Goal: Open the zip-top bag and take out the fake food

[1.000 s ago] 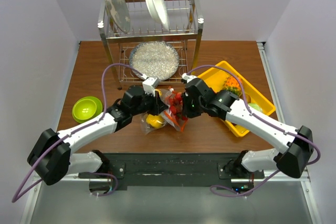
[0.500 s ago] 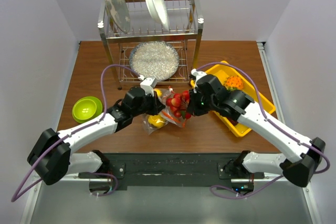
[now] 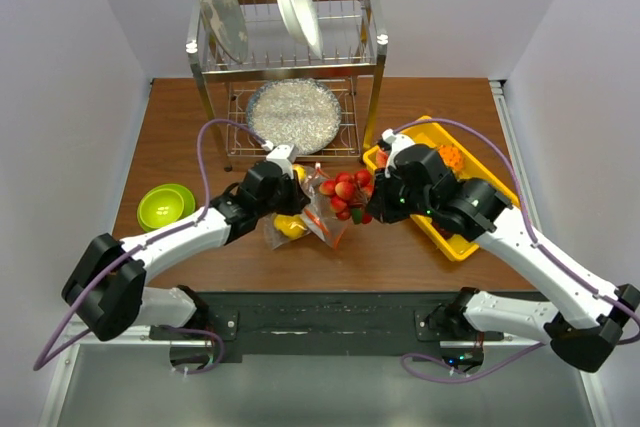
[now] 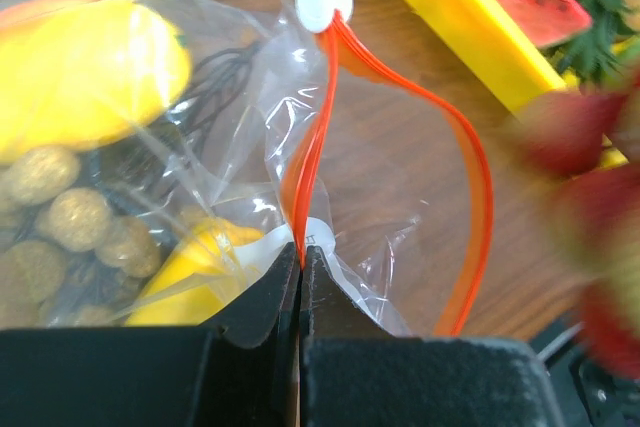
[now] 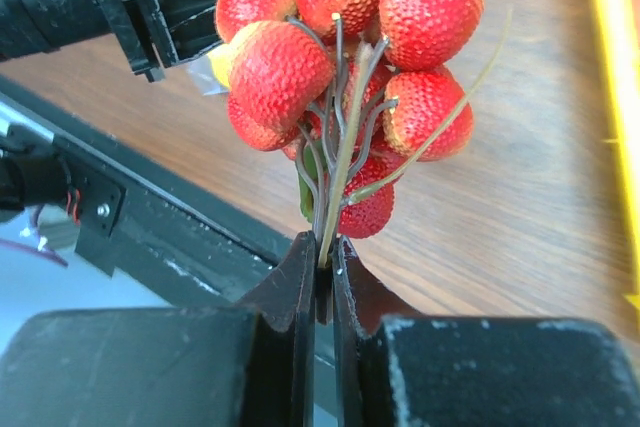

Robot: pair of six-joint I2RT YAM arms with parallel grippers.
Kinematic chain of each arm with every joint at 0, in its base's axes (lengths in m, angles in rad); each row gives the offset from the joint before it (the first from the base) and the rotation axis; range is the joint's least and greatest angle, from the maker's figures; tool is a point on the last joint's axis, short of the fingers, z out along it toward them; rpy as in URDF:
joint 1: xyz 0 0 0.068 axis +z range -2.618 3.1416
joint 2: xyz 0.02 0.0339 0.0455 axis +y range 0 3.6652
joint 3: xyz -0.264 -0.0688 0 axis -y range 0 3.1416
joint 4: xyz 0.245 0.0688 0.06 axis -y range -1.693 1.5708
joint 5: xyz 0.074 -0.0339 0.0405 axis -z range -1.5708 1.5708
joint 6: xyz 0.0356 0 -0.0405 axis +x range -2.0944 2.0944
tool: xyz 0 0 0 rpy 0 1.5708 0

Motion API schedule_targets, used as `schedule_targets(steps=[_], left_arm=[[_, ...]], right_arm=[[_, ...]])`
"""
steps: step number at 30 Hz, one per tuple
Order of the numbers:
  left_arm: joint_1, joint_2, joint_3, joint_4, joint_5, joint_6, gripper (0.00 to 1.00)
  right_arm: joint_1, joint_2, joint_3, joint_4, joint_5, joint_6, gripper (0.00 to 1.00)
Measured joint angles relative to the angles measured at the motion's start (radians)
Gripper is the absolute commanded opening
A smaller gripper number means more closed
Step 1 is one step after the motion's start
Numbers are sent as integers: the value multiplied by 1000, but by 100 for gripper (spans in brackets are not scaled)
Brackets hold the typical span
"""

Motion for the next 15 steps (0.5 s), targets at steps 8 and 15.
schedule_targets(steps=[8, 15], left_arm=[[60, 0, 0, -55, -24, -16, 0], [64, -27, 0, -86, -23, -16, 0]], right_arm=[[-56, -21, 130, -82, 122, -26, 0], [-262, 59, 167, -60, 139, -69, 0]])
